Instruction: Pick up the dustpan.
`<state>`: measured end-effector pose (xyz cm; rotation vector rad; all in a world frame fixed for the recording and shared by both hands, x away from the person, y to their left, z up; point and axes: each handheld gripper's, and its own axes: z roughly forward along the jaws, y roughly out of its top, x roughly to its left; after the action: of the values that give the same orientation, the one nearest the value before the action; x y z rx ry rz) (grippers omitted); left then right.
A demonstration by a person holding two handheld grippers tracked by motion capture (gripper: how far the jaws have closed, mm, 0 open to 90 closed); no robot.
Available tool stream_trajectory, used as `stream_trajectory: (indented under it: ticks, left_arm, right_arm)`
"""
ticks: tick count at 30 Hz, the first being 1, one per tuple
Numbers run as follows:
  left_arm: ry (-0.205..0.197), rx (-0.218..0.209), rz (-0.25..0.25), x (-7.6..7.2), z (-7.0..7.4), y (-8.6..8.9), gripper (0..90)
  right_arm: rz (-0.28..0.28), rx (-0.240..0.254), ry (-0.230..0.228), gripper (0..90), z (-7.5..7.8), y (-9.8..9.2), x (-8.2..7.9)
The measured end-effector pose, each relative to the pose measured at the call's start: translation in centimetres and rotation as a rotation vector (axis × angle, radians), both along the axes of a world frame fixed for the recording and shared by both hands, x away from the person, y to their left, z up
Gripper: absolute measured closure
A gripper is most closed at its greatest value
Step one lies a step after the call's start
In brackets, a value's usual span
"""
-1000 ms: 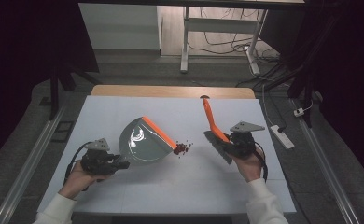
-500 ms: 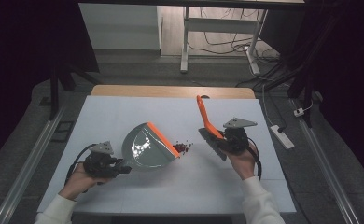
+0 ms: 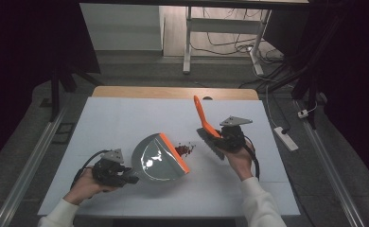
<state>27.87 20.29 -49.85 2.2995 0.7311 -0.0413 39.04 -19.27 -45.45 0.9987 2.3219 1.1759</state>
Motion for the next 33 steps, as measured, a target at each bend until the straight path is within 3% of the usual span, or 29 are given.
stream_trajectory:
  ticks: [4, 33]
  left_arm:
    - [0.01, 0.022, -0.004, 0.0, -0.2, -0.1, 61.4]
    - [0.097, 0.068, 0.007, 0.8, -1.6, 0.2, 61.4]
  right_arm:
    - [0.005, -0.005, 0.002, 70.0, -0.2, 0.4, 0.2]
    - [0.028, -0.078, 0.018, 70.0, -1.8, 2.8, 1.7]
